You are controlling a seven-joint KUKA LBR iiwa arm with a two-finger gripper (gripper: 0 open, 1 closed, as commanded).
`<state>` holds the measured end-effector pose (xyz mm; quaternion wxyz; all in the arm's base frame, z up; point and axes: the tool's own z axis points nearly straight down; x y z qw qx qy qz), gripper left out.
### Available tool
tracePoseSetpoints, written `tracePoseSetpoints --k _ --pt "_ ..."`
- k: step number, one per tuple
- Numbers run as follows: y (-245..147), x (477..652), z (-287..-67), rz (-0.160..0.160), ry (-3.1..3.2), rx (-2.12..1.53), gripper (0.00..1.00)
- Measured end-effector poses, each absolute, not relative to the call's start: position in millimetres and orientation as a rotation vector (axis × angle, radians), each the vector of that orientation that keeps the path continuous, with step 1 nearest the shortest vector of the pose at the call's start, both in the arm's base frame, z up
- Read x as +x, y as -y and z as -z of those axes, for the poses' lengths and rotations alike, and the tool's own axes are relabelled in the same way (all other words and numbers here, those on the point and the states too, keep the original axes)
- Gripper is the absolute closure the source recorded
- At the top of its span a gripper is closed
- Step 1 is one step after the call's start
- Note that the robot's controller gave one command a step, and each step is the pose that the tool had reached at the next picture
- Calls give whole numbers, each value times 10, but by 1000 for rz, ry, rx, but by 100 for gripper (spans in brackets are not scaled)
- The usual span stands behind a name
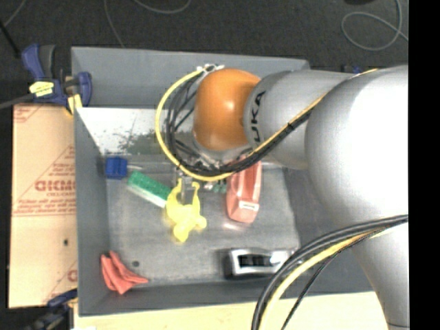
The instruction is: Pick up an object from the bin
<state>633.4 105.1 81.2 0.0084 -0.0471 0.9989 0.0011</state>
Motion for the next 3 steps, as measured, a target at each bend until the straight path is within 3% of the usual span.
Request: tracePoseSetpoints --k 1,2,3 --pt "-1051 6334 -812 -3 -3121 -146 100" --pt "-1002 6284 -1193 -3 -3125 -143 100" --pt "-1010 6367 -2804 -2 -3112 -192 100"
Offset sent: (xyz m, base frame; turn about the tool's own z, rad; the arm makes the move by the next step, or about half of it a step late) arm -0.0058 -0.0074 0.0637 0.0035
